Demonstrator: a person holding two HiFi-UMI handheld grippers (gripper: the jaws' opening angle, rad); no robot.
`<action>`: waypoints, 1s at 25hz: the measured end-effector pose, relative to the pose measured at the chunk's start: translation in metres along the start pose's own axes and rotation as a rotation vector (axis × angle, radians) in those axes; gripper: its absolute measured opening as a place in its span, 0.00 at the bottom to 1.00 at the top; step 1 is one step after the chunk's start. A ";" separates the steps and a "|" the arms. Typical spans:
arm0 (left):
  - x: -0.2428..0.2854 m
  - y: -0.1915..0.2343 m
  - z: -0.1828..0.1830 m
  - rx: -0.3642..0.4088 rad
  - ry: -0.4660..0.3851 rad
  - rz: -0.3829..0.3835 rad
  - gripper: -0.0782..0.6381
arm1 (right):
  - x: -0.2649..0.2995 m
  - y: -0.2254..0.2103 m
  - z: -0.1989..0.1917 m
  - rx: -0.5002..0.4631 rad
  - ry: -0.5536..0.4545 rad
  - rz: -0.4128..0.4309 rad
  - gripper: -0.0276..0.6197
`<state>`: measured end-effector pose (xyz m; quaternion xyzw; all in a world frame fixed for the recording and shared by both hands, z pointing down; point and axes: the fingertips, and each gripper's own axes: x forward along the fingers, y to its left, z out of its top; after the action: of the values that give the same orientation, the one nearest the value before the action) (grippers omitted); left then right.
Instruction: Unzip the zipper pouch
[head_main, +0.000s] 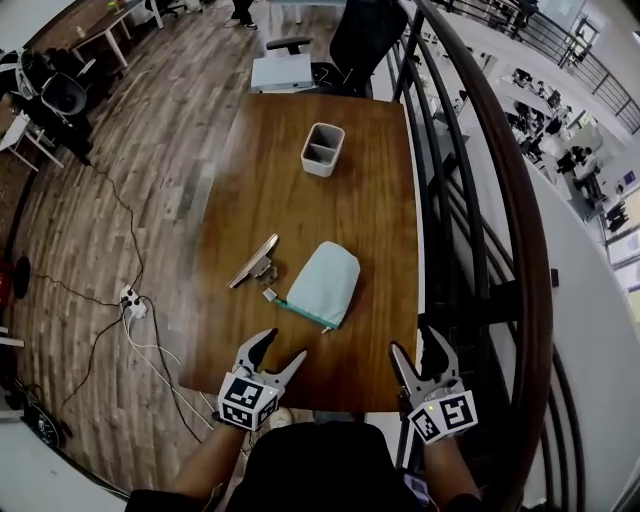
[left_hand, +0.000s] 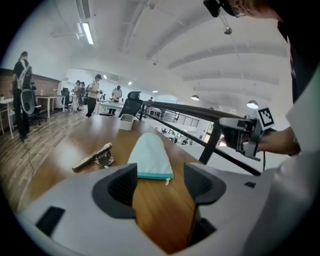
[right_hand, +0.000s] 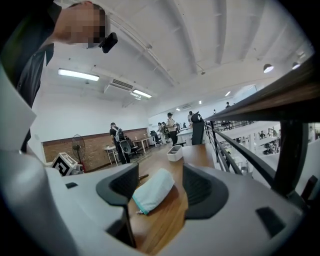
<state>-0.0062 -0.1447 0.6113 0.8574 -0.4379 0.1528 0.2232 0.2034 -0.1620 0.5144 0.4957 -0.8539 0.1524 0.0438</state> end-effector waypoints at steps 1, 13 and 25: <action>0.007 -0.003 -0.006 0.011 0.022 -0.008 0.53 | 0.001 -0.003 -0.001 0.006 0.005 0.002 0.46; 0.072 -0.027 -0.045 0.112 0.207 -0.081 0.40 | -0.011 -0.021 -0.011 0.009 0.039 -0.005 0.43; 0.090 -0.007 -0.050 0.155 0.298 -0.047 0.36 | -0.038 -0.033 -0.024 0.047 0.063 -0.109 0.42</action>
<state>0.0474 -0.1773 0.6934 0.8499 -0.3666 0.3064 0.2223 0.2490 -0.1383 0.5359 0.5372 -0.8201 0.1852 0.0673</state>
